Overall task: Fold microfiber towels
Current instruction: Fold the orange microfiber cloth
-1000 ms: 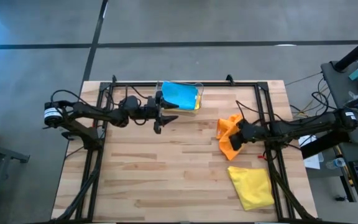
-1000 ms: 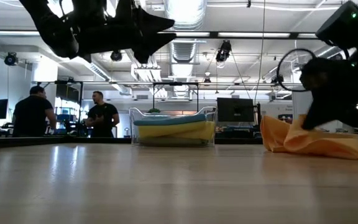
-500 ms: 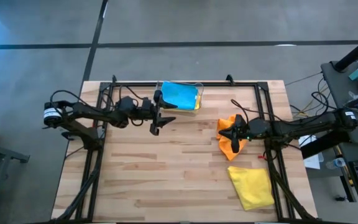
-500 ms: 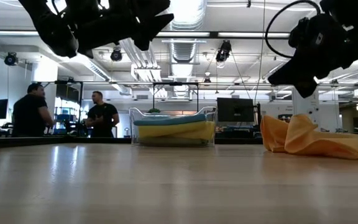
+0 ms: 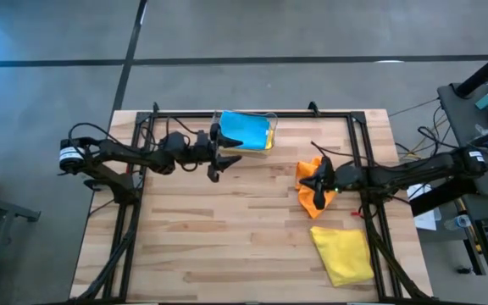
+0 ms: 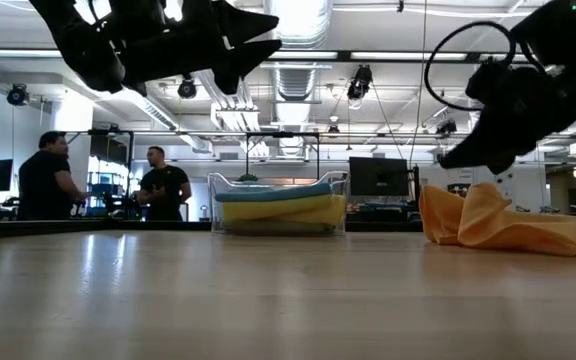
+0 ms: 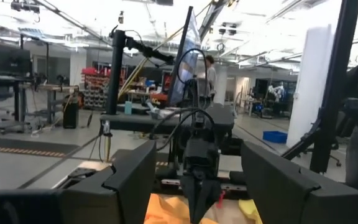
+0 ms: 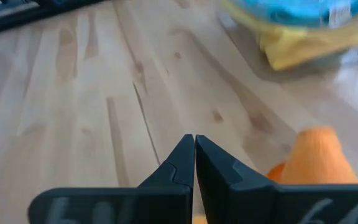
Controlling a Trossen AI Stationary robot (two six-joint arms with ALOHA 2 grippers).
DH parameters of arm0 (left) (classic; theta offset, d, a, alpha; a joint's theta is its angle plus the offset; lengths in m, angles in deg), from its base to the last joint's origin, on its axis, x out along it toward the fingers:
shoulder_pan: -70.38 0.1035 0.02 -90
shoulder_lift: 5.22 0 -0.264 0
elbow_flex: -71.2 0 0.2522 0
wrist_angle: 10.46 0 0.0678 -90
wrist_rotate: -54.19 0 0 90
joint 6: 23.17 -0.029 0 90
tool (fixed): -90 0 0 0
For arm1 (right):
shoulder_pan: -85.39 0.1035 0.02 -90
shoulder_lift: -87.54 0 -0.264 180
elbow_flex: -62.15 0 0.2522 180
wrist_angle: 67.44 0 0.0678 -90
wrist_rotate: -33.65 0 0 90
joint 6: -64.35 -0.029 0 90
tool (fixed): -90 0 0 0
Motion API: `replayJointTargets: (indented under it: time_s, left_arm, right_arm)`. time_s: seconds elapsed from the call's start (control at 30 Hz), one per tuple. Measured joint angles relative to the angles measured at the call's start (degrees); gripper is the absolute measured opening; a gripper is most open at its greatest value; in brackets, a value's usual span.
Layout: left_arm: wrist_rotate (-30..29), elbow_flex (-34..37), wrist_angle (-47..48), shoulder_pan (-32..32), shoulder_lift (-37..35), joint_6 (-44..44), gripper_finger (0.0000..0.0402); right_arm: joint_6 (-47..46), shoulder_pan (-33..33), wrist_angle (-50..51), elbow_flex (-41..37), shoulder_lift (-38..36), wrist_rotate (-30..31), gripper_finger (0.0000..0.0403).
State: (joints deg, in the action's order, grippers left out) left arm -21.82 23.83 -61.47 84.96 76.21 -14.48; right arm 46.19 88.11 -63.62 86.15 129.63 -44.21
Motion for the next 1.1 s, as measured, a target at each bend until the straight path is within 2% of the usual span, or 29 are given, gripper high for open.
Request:
replayJointTargets:
  time_s: [0.27,0.63,0.8,1.1]
  left_arm:
    - [-3.6,0.1,0.8,-0.1,0.2,0.0,0.0219]
    - [-3.8,0.0,0.8,-0.5,2.5,0.1,0.0219]
    - [-3.9,-0.3,0.7,-1.4,2.6,0.0,0.0219]
    - [-3.4,-1.5,0.7,-4.9,2.6,0.0,0.0219]
  right_arm:
    - [-1.9,0.0,-3.2,-3.6,2.8,-0.1,0.0008]
    - [-3.7,0.7,-4.1,-4.7,3.4,-0.6,0.0008]
    - [-3.9,0.8,-8.3,-4.7,3.4,-4.0,0.0008]
    - [-2.8,0.8,-7.8,3.4,3.3,-6.6,0.0008]
